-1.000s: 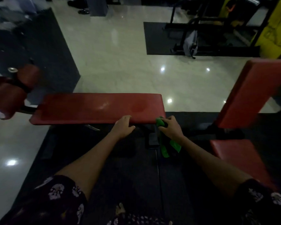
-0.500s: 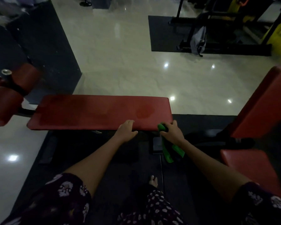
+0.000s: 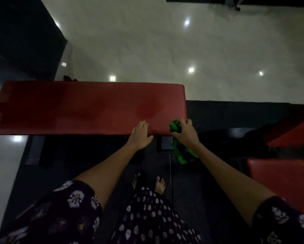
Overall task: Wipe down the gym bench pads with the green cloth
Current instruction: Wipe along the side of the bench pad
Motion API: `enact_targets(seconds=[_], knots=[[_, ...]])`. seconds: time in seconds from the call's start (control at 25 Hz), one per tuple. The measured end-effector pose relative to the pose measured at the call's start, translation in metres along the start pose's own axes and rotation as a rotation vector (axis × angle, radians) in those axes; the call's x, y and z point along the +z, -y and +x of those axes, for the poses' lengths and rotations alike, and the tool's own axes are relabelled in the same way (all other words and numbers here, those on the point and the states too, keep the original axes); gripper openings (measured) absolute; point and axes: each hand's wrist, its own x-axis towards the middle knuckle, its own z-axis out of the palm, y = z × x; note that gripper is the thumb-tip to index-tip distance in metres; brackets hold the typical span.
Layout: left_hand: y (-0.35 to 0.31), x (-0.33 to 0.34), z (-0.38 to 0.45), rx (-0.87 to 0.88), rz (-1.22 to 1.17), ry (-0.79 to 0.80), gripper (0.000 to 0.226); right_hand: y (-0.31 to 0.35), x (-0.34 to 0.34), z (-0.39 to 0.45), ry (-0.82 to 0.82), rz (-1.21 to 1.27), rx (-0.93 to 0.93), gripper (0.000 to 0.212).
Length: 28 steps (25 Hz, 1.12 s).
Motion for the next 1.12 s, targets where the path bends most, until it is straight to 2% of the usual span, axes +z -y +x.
enact_targets(seconds=[0.12, 0.24, 0.36, 0.44, 0.52, 0.56, 0.68, 0.72, 0.76, 0.84, 0.92, 0.96, 1.04, 1.12], knots=[[0.038, 0.032, 0.073, 0.0, 0.072, -0.05, 0.063, -0.018, 0.033, 0.07, -0.022, -0.002, 0.011, 0.048], [0.08, 0.058, 0.132, -0.005, 0.136, -0.152, 0.064, -0.033, 0.078, 0.133, -0.131, -0.008, 0.034, 0.05], [0.119, 0.079, 0.168, -0.054, 0.225, -0.298, 0.073, -0.035, 0.13, 0.154, -0.224, -0.274, 0.089, 0.06], [0.136, 0.095, 0.178, -0.027, 0.287, -0.382, 0.079, -0.04, 0.151, 0.146, -0.311, -0.403, -0.045, 0.065], [0.14, 0.103, 0.18, -0.006, 0.324, -0.44, 0.08, -0.061, 0.146, 0.138, -0.334, -0.428, -0.189, 0.071], [0.141, 0.103, 0.181, -0.005, 0.324, -0.448, 0.079, -0.073, 0.136, 0.14, -0.333, -0.408, -0.175, 0.07], [0.141, 0.103, 0.18, -0.004, 0.311, -0.468, 0.079, -0.079, 0.108, 0.171, -0.369, -0.224, 0.216, 0.058], [0.141, 0.104, 0.18, -0.006, 0.308, -0.471, 0.079, -0.068, 0.108, 0.188, -0.388, -0.195, 0.29, 0.058], [0.142, 0.105, 0.18, -0.01, 0.301, -0.473, 0.078, -0.051, 0.111, 0.2, -0.368, -0.216, 0.275, 0.06], [0.142, 0.1, 0.182, -0.02, 0.295, -0.493, 0.074, -0.024, 0.119, 0.203, -0.254, -0.292, 0.068, 0.07], [0.144, 0.086, 0.19, 0.013, 0.302, -0.528, 0.06, -0.036, 0.129, 0.182, -0.19, -0.426, -0.217, 0.072], [0.146, 0.078, 0.196, 0.045, 0.313, -0.548, 0.054, -0.052, 0.13, 0.169, -0.219, -0.487, -0.294, 0.07], [0.154, 0.071, 0.204, 0.091, 0.354, -0.574, 0.051, -0.086, 0.123, 0.157, -0.316, -0.502, -0.255, 0.063], [0.16, 0.073, 0.21, 0.093, 0.363, -0.567, 0.06, -0.089, 0.111, 0.176, -0.374, -0.371, -0.029, 0.058]])
